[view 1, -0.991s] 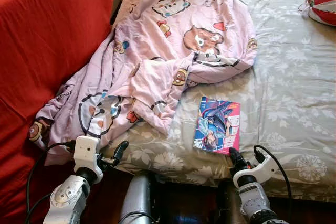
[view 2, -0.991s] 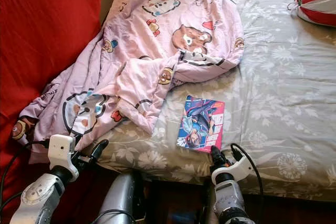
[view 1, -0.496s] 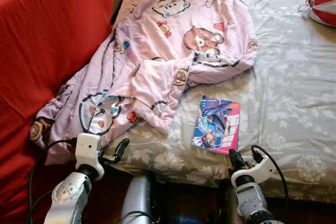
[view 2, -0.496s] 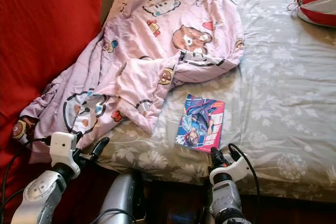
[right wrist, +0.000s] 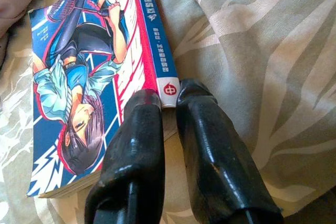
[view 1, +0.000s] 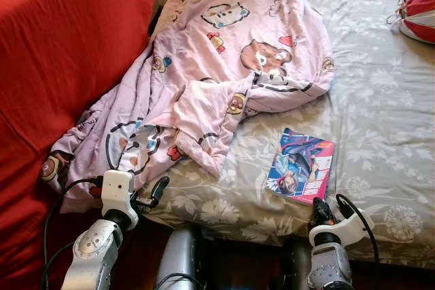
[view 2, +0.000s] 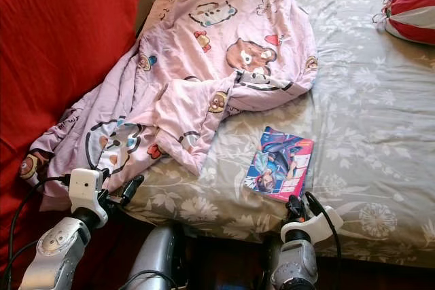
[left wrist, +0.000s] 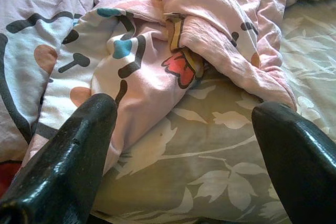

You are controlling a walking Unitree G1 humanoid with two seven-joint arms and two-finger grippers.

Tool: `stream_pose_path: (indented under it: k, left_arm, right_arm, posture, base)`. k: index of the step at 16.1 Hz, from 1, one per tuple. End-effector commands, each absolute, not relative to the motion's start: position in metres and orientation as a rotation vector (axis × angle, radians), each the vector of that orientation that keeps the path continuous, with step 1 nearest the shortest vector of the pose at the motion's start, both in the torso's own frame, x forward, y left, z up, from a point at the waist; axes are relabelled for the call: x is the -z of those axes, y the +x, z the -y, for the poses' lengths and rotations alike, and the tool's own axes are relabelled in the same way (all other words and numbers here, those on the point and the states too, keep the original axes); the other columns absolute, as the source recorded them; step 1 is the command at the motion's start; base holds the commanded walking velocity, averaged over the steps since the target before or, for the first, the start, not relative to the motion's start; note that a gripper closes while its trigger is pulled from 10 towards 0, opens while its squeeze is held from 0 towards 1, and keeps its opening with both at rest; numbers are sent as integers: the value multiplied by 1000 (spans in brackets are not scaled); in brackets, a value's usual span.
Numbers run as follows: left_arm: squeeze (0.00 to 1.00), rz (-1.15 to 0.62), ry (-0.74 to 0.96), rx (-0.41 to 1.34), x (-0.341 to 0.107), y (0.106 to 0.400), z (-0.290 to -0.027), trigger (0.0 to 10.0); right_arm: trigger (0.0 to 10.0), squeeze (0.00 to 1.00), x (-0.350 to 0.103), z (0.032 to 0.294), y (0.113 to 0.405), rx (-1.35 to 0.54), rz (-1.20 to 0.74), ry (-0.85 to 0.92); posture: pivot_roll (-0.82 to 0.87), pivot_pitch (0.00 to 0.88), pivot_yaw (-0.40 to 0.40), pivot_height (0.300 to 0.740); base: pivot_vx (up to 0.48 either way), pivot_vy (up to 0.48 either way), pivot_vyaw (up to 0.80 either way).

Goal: Clean up the room

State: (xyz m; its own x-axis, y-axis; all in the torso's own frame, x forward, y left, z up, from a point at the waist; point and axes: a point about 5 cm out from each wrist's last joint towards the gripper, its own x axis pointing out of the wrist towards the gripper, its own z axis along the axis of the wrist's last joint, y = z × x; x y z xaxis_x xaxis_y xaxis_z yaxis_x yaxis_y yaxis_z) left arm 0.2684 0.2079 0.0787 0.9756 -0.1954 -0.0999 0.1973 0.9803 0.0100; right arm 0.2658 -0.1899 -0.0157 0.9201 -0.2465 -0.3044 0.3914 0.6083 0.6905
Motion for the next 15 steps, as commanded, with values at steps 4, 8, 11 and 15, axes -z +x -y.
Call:
stream_pose_path:
  k: [4,8,11,15]
  left_arm:
    - [0,-119,34,184,-73,266,-212,10000]
    - [0,-119,34,184,-73,266,-212,10000]
    - [0,-119,34,184,-73,266,-212,10000]
    - [0,-96,1,165,-67,280,-200,10000]
  right_arm:
    - [0,0,23,193,256,420,-206,847]
    - [0,0,23,193,256,420,-206,847]
    - [0,0,23,193,256,420,-206,847]
    - [0,0,-6,220,269,490,-90,541]
  posture:
    - [154,151,61,601]
    - [154,151,61,601]
    - [154,151,61,601]
    - [105,91,22,601]
  base:
    - [0,0,0]
    - [0,0,0]
    - [0,0,0]
    - [0,0,0]
